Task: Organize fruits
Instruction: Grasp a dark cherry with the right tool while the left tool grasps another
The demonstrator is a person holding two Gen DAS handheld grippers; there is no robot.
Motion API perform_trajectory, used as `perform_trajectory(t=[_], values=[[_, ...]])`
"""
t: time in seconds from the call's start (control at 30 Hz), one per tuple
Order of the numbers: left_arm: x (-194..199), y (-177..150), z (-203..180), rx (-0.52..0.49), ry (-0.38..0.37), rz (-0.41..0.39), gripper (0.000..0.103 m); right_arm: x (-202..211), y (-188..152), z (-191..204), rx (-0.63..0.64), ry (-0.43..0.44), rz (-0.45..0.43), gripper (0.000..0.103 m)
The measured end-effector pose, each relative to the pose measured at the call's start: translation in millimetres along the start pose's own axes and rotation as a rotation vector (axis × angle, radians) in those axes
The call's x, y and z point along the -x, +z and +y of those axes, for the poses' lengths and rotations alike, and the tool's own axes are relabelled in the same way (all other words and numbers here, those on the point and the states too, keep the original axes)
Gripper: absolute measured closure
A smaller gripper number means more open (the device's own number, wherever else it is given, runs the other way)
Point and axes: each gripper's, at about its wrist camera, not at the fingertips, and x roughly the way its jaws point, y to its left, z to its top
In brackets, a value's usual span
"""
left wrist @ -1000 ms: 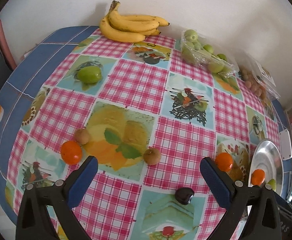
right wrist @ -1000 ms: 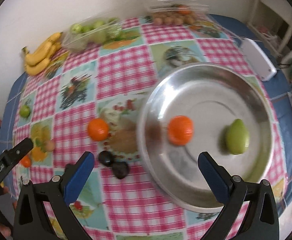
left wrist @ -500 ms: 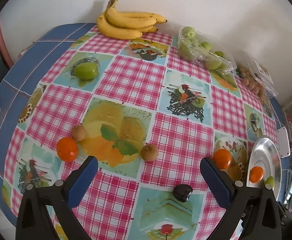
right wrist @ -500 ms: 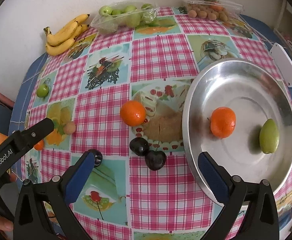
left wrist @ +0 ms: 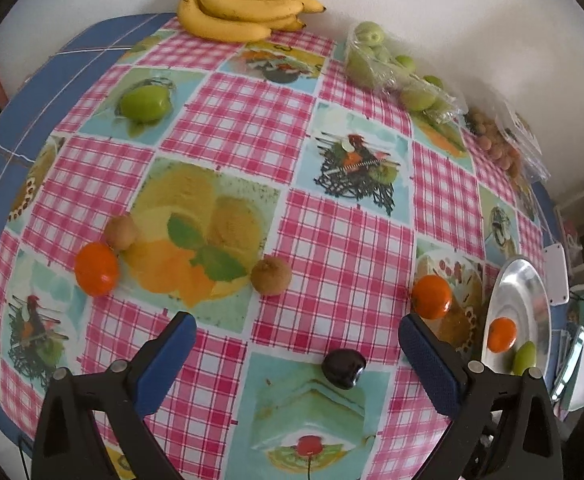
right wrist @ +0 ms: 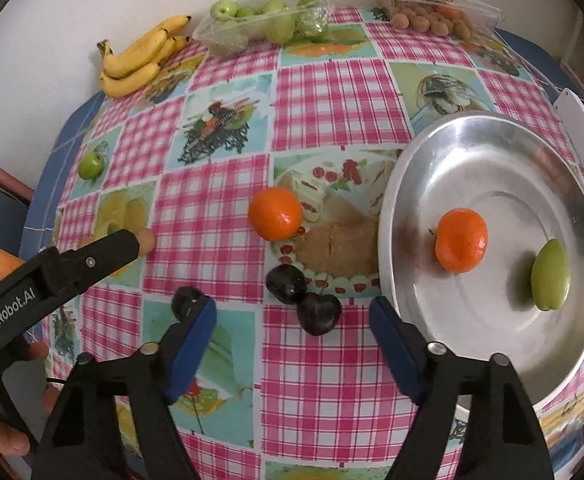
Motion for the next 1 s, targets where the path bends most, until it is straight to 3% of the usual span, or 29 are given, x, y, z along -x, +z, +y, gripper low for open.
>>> perform_trajectory(t=[0.17,0.27,0.33,0.43,0.67,0.73,0.87,1.0], values=[[-12.9,-3.8,-5.5,0.002,-0.076,0.065,0.012,-7.0,-0.4,-3.9,-0.005,-0.008,0.023,0.052],[-19.3,-6.4,-9.4,-0.006,-0.077,0.09,0.014,-12.8,-0.5,-5.3,-0.006,0.007,0.046,0.058],[-22.4,-8.4,-12.6,-0.016,-0.078,0.103,0.023,-16.0,0.1,-6.4,-0.007,-0.002,0.053,0.059],[-27.1,-11.2,-16.3,-0.025,-0.085,0.125,0.03,-19.0,0.0,-9.0,-0.007,-0.006,0.058,0.068],[-34.0,-16.3,-23.1,-0.046,-0.093,0.153,0.038,-27.4,-1.5,-11.3,-0.006,-0.004,0.073,0.074],[-36.3,-17.1,-24.6,-0.047,-0.096,0.162,0.049,-28.5,-1.3,-12.0,-0.011,0.004,0.074,0.074],[-39.4,-19.9,-25.9,-0.053,-0.098,0.18,0.054,-28.0,-2.6,-13.3,-0.01,0.009,0.07,0.075],[-41.5,-23.2,-27.4,-0.057,-0.114,0.194,0.068,-26.7,-3.6,-15.9,-0.022,0.023,0.068,0.076]])
